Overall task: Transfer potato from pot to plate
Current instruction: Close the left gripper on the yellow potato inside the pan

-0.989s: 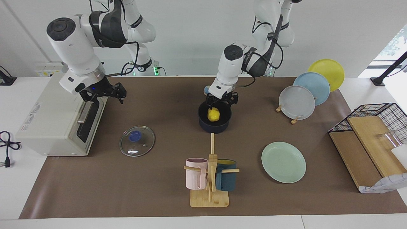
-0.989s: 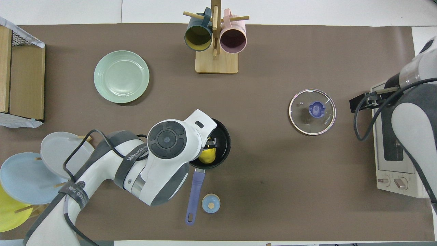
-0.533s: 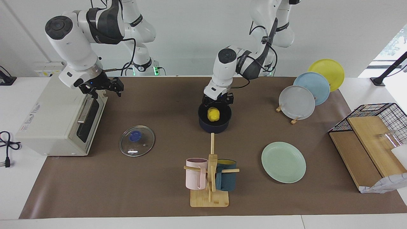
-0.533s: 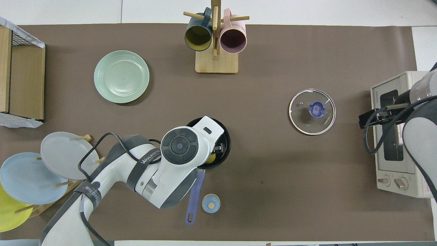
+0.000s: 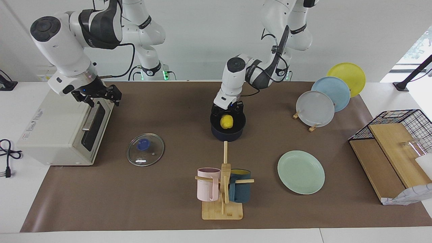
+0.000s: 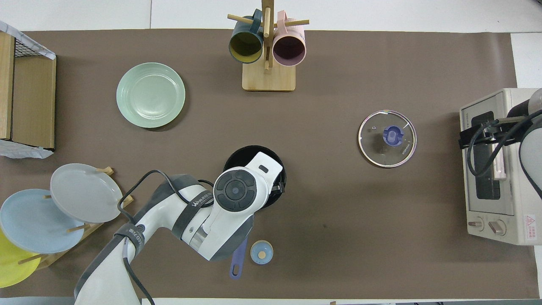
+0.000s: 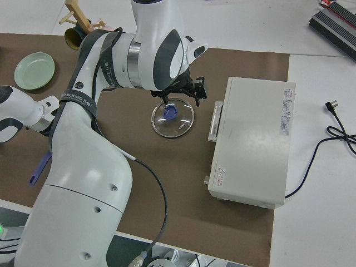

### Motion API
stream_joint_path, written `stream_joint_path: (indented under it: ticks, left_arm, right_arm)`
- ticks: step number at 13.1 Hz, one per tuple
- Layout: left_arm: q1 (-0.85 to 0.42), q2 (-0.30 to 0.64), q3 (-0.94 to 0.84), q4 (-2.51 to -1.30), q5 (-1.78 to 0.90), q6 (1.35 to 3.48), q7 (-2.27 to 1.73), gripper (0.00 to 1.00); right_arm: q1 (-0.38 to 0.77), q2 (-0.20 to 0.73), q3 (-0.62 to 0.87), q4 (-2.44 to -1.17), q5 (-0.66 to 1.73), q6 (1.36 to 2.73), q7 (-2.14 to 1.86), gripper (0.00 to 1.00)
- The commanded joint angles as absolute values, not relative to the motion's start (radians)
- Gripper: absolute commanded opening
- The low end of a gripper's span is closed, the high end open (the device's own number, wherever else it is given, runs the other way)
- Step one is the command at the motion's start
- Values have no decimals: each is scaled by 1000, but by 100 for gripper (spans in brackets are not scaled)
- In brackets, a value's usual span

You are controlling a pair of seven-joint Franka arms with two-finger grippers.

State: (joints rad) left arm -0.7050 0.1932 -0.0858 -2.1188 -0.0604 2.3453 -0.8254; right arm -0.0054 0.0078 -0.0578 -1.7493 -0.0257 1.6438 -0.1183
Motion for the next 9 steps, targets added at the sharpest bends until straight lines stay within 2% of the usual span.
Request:
stream_joint_path:
  ticks: [1, 9]
  left_arm:
    - [-736, 212, -66, -2134, -72, 2379, -853, 100]
    - [-722, 227, -64, -2123, -71, 2375, -807, 98]
  right_arm:
    - [0, 12, -67, -1730, -32, 1626, -147, 100]
    - [-3, -15, -69, -1735, -32, 1661, -138, 100]
